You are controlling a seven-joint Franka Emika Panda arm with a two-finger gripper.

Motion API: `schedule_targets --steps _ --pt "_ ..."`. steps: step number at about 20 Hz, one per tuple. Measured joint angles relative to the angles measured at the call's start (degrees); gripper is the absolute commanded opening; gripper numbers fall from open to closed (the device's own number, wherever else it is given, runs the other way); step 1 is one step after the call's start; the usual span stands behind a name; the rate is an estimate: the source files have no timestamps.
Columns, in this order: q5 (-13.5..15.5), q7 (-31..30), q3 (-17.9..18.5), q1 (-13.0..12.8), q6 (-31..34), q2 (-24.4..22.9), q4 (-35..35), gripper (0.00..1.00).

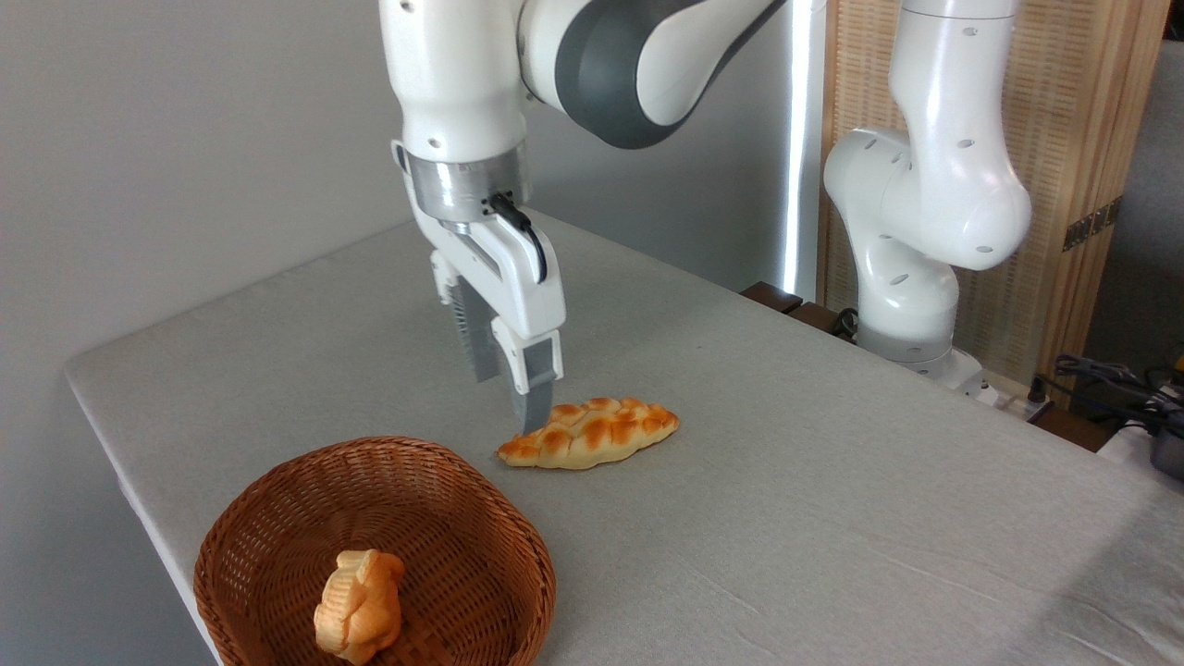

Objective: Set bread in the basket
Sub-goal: 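Lower the open gripper down onto the glazed croissant-shaped bread, then close the gripper around the middle of the glazed bread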

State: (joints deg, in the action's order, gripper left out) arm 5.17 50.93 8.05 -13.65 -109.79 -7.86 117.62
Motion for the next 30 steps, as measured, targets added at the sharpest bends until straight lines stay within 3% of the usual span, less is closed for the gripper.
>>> schedule_targets --steps 6,11,24,26,29,30 --pt "0.00 15.41 -0.05 -1.43 1.36 -1.41 5.86 1.00" --pt "0.00 23.03 -0.05 -1.50 1.42 -1.32 7.56 1.00" --pt "-0.01 23.94 -0.05 -2.96 0.48 2.49 8.16 1.00" --pt "-0.01 23.94 -0.05 -2.96 0.06 2.91 8.16 0.93" --pt "-0.04 23.94 -0.05 -2.97 -1.16 3.38 8.15 0.67" --pt "-0.04 23.95 -0.06 -3.05 -1.65 3.57 8.15 0.63"
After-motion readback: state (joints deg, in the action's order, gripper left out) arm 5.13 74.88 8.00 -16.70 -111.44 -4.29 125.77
